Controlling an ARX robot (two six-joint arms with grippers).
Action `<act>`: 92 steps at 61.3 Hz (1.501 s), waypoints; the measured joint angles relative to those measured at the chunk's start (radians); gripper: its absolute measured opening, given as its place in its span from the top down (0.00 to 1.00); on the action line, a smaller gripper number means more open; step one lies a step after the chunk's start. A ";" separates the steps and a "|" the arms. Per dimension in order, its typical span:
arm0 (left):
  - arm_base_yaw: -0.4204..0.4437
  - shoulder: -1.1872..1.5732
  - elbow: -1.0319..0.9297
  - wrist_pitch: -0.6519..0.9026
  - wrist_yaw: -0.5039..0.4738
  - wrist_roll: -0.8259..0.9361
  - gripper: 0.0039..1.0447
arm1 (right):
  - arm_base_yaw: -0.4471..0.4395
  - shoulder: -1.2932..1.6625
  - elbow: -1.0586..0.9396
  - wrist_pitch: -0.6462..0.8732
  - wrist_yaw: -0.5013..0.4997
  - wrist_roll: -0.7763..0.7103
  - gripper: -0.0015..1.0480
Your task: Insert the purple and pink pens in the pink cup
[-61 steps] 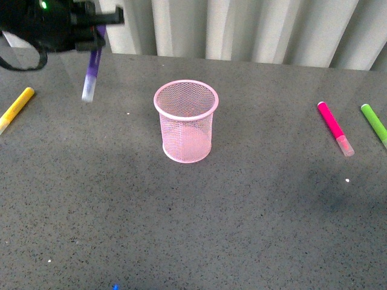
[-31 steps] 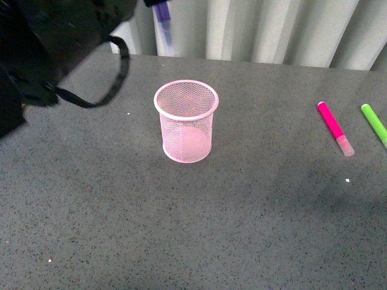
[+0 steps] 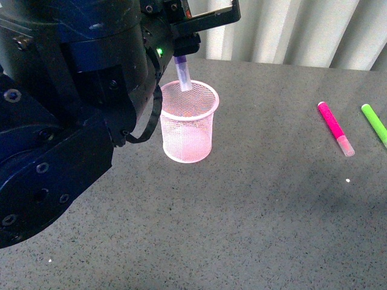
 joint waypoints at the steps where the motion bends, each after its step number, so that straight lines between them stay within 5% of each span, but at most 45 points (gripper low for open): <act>1: 0.001 0.003 0.002 -0.002 0.000 0.000 0.89 | 0.000 0.000 0.000 0.000 0.000 0.000 0.07; 36: 0.004 0.074 0.016 -0.069 -0.001 -0.069 0.89 | 0.000 0.000 0.000 0.000 0.000 0.000 0.07; 51: 0.000 0.009 -0.028 -0.183 0.026 -0.108 0.50 | 0.000 0.000 0.000 0.000 0.000 0.000 0.07; 66: 0.023 -0.254 -0.099 -0.592 0.136 -0.027 0.07 | 0.000 0.000 0.000 0.000 0.000 0.000 0.07; 78: 0.109 -0.603 -0.235 -0.954 0.267 0.119 0.06 | 0.000 0.000 0.000 0.000 0.000 0.000 0.07; 92: 0.134 -0.727 -0.275 -0.970 0.265 0.163 0.06 | 0.000 0.000 0.000 0.000 -0.003 0.000 0.07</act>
